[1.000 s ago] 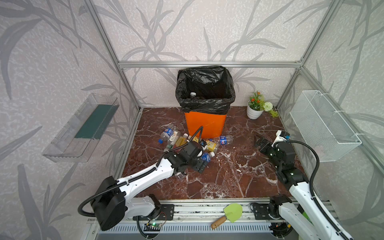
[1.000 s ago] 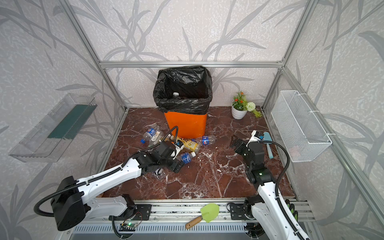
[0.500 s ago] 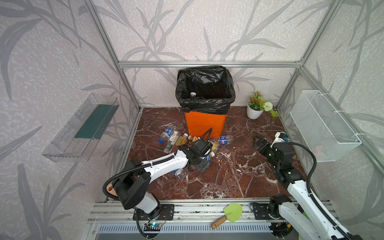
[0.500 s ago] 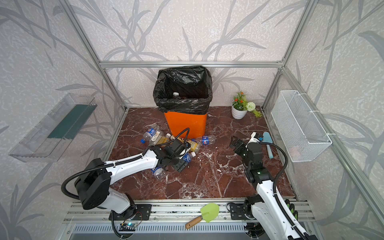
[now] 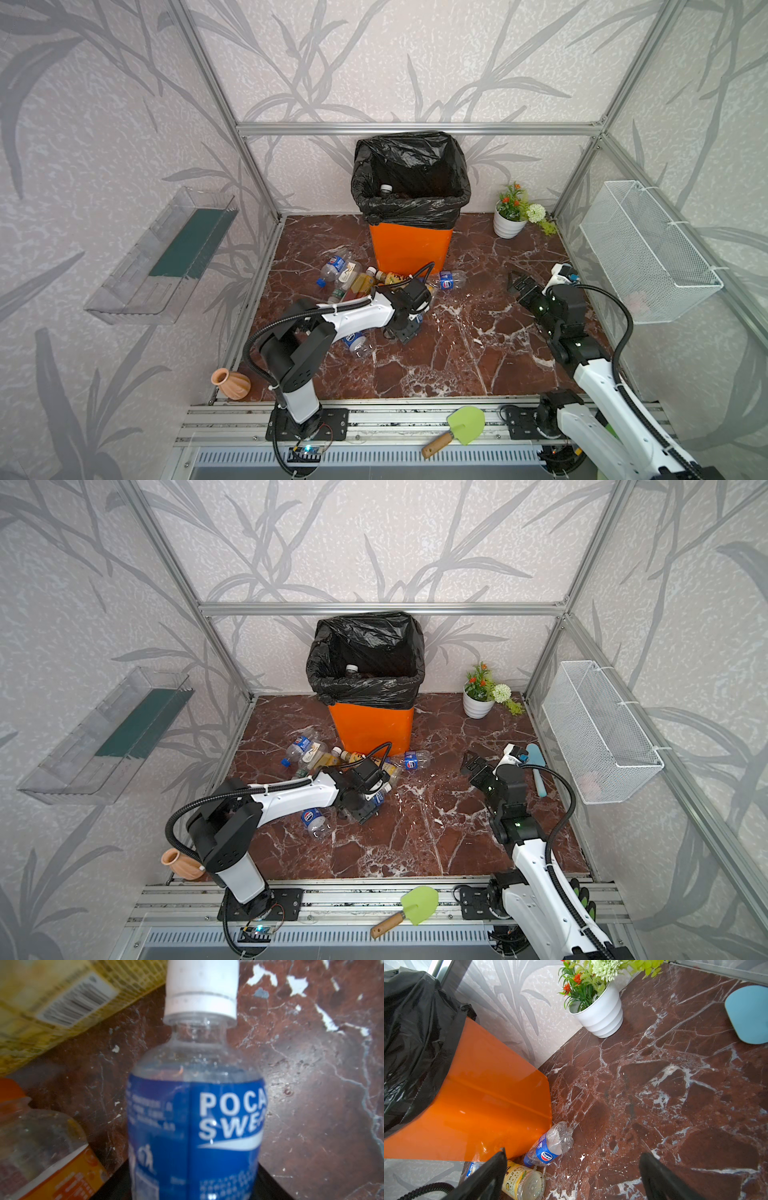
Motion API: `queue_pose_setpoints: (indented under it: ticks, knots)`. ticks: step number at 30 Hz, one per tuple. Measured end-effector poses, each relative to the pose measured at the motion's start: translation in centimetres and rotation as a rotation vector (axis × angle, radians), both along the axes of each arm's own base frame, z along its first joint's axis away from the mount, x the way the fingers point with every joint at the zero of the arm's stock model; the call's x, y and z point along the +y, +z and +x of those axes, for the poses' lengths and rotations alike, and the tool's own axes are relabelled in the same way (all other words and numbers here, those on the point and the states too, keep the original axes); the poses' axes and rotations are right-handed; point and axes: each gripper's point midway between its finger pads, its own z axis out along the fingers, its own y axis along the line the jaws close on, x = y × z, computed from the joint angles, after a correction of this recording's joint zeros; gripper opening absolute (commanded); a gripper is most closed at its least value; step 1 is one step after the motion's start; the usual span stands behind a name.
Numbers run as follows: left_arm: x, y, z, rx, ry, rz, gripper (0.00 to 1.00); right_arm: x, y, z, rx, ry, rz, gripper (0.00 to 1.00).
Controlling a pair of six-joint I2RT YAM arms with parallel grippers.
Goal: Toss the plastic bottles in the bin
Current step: 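Grasp the blue Pocari Sweat bottle with the left gripper while the right draws back, then lift the Pocari Sweat bottle over the bin and release it with the left gripper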
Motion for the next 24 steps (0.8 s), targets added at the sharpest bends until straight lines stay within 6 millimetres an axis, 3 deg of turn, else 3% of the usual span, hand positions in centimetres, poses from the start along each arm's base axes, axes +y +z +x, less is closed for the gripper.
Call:
queue_pose_setpoints:
  ticks: [4,8,11,14,18,21,24]
  knots:
    - [-0.3,0.3,0.1,-0.005,-0.004,-0.01,0.46,-0.1,-0.3,0.0,0.005,-0.002,0.006,0.99]
    - [-0.5,1.1,-0.5,-0.006,-0.008,-0.053,0.44,0.0,-0.4,0.0,0.006,0.002,0.012,0.99]
    - [-0.6,3.5,-1.3,-0.04,-0.007,-0.133,0.44,0.0,-0.4,0.1,0.004,0.003,0.017,0.99]
    - [-0.9,7.8,-1.5,-0.127,0.003,-0.262,0.44,0.0,-0.5,0.1,0.003,0.001,0.024,0.99]
    - [-0.4,16.3,-1.6,-0.326,0.02,-0.482,0.44,0.1,-0.8,0.3,0.008,0.003,0.034,0.99]
    - [1.4,24.0,-1.9,-0.547,0.056,-0.657,0.45,0.3,-0.8,0.5,0.004,0.008,0.045,0.99]
    - [4.8,31.2,-2.8,-0.794,0.115,-0.82,0.46,0.4,-0.7,0.7,0.001,0.013,0.052,0.99]
